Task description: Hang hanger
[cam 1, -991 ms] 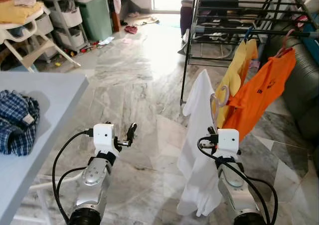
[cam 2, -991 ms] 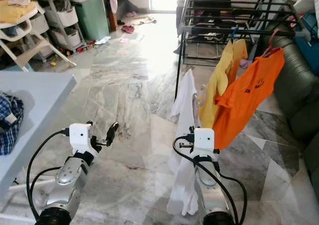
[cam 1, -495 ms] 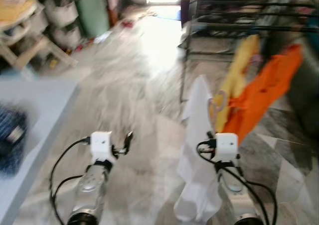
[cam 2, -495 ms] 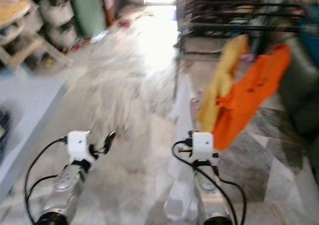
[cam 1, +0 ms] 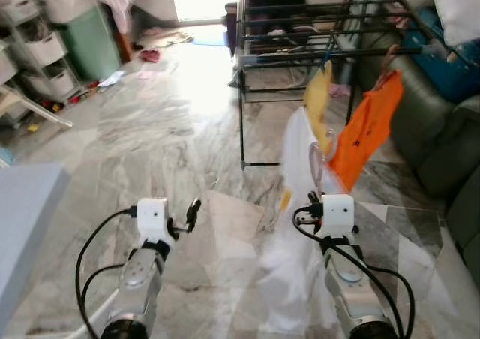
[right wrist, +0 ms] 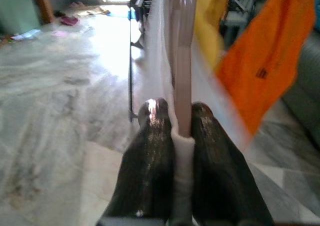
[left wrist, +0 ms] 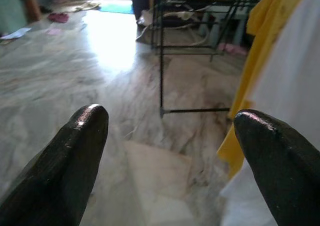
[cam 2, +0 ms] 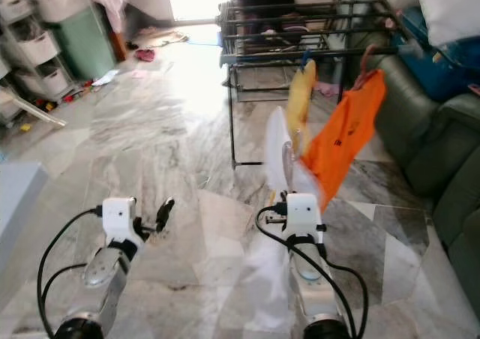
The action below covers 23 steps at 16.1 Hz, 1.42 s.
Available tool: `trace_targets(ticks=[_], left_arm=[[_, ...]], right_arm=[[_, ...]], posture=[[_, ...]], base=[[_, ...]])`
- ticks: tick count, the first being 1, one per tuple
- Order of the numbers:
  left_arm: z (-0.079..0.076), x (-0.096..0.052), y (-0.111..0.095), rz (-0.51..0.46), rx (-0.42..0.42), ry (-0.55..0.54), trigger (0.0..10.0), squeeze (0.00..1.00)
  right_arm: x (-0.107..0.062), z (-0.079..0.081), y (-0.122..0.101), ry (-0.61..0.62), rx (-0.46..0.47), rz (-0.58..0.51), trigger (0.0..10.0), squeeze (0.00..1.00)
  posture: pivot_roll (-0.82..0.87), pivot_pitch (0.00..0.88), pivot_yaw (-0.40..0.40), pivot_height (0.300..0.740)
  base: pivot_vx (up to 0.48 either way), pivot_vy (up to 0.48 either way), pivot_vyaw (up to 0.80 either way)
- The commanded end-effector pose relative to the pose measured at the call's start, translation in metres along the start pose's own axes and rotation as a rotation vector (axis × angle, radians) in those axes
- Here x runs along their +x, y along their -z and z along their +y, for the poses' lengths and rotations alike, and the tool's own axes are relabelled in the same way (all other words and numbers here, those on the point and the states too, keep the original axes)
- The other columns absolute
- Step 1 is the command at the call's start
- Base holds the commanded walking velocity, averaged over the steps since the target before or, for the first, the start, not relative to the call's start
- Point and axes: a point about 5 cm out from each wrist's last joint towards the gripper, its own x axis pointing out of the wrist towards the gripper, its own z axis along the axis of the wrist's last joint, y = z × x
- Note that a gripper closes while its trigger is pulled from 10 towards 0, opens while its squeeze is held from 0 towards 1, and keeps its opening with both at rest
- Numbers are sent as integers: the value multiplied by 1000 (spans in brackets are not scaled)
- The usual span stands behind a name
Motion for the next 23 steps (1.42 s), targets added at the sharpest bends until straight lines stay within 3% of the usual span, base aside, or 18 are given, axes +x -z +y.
trace_targets(ticks=[1, 8, 14, 18, 23], left_arm=[[-7, 2, 0, -4, -4, 18, 10000, 0], [-8, 2, -1, -6, 2, 24, 10000, 0], [-8, 3, -2, -5, 5, 34, 10000, 0], [-10, 4, 0, 6, -2, 41, 10000, 0], [-13, 3, 2, 12, -1, 52, 10000, 0]], right_arm=[[7, -6, -15, 18, -8, -60, 10000, 0], [2, 0, -5, -28, -21, -19, 10000, 0], [0, 22, 2, -144, -8, 27, 10000, 0], [0, 27, 5, -168, 8, 40, 10000, 0], [0, 24, 5, -151, 21, 44, 10000, 0]], posture=[[-157, 0, 65, 740], [-157, 0, 67, 740], [-154, 0, 69, 740], [-150, 0, 66, 740], [-155, 0, 70, 740]], base=[[337, 0, 513], [260, 0, 130], [0, 0, 0], [0, 425, 0], [0, 456, -605]])
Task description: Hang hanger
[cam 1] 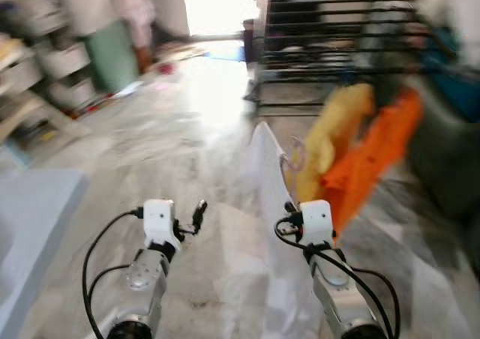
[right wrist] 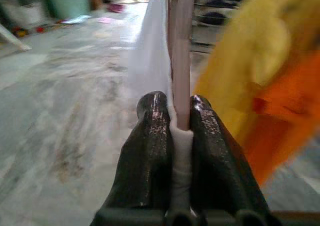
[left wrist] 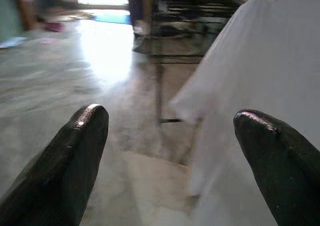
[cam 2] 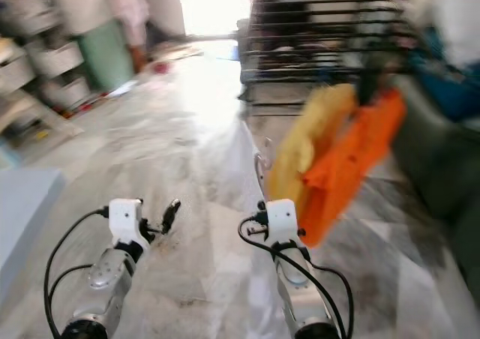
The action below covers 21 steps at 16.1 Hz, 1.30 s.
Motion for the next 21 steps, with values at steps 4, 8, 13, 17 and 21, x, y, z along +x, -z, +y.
trace_targets(ticks=[4, 8, 13, 17, 21], left_arm=[[-7, 4, -2, 2, 13, 32, 10000, 0], [-6, 4, -5, -16, 4, 34, 10000, 0], [-9, 4, -3, -10, 2, 56, 10000, 0], [-10, 3, -3, -10, 1, 72, 10000, 0], [-12, 4, -2, -6, 1, 80, 10000, 0]], right_arm=[[3, -11, -10, 71, -2, -46, 10000, 0], [4, -12, -11, 71, -5, -51, 10000, 0], [4, -12, -12, 83, -10, -57, 10000, 0], [5, -12, -11, 86, -6, -53, 10000, 0], [8, -12, -13, 48, -20, -55, 10000, 0]], posture=[[-156, 0, 71, 740], [-155, 0, 69, 740], [-158, 0, 72, 740], [-160, 0, 75, 740], [-164, 0, 77, 740]], base=[[0, 0, -233], [0, 0, 0], [170, 0, -196], [351, 0, -239], [366, 187, 0]])
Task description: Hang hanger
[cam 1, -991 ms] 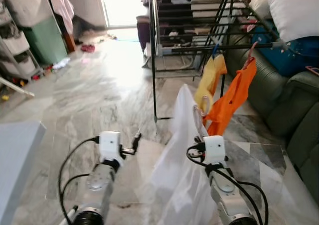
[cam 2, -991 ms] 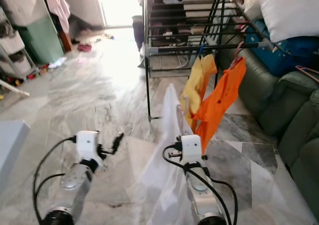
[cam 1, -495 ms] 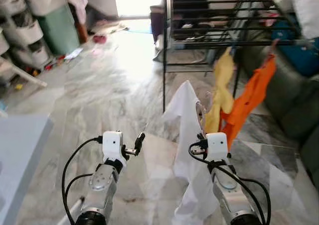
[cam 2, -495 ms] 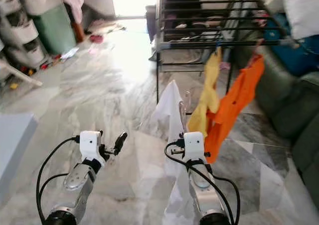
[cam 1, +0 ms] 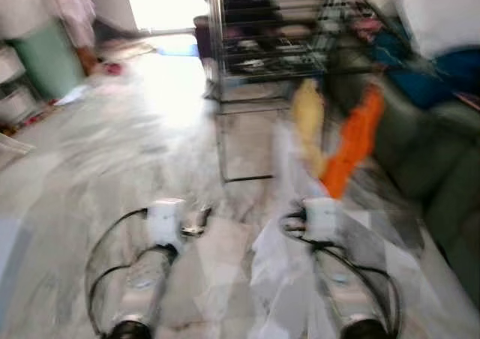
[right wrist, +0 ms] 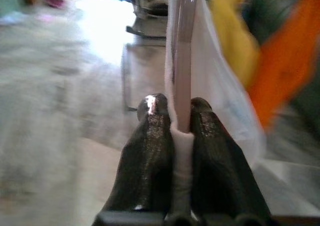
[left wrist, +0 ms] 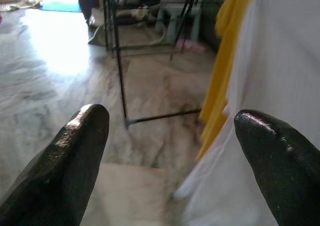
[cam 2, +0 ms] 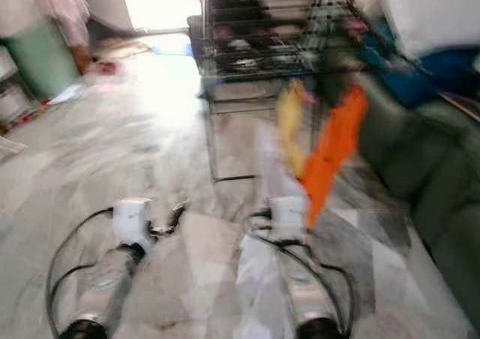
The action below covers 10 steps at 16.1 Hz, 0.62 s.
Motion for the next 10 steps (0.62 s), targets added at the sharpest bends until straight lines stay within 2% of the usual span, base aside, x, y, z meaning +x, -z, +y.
trace_targets(ticks=[1, 8, 10], left_arm=[[-11, 6, -5, -19, -3, 36, 10000, 0], [-12, 6, -4, -14, 0, 41, 10000, 0], [-12, 7, -4, -11, 2, 43, 10000, 0]], right_arm=[[4, -10, -12, 16, -18, -52, 10000, 0], [8, -9, -13, 4, -27, -54, 10000, 0], [8, -8, -14, -2, -24, -55, 10000, 0]], posture=[[-165, 0, 76, 740], [-163, 0, 77, 740], [-162, 0, 73, 740]], base=[[364, 262, 0], [358, 274, 0], [330, 289, 219]])
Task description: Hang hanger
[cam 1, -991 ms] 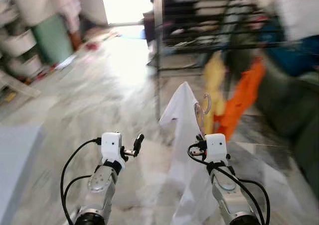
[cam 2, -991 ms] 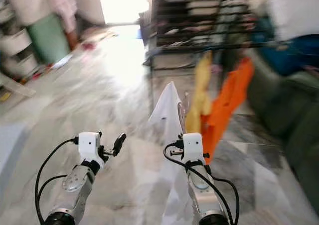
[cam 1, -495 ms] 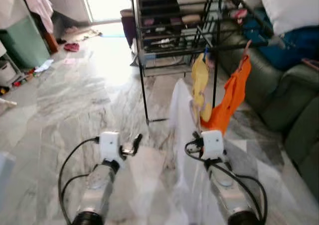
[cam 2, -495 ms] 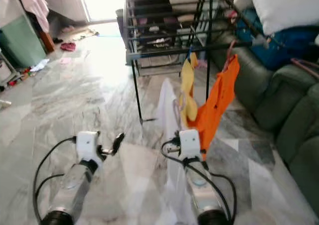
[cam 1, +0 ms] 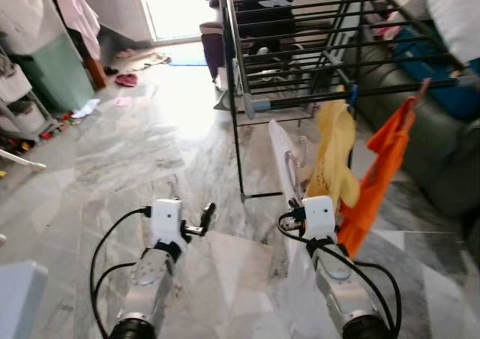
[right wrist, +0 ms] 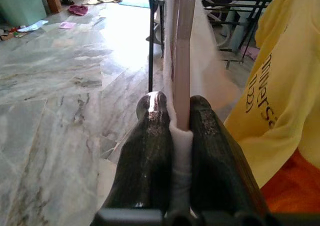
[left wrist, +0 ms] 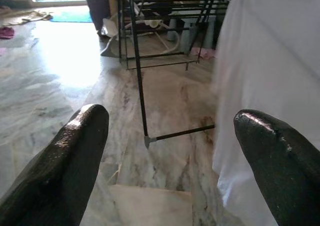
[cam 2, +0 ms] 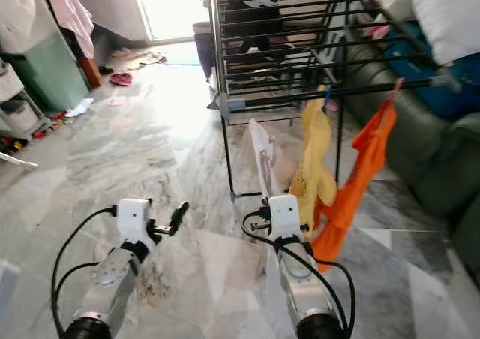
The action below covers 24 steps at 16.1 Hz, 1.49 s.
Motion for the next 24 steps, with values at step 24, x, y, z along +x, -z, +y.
trace_targets(ticks=[24], left_arm=[[-34, -20, -4, 28, 8, 414, 10000, 0]], right_arm=[[42, -78, -57, 234, 60, 14, 10000, 0]], posture=[[-147, 0, 65, 740]], base=[[13, 12, 0]])
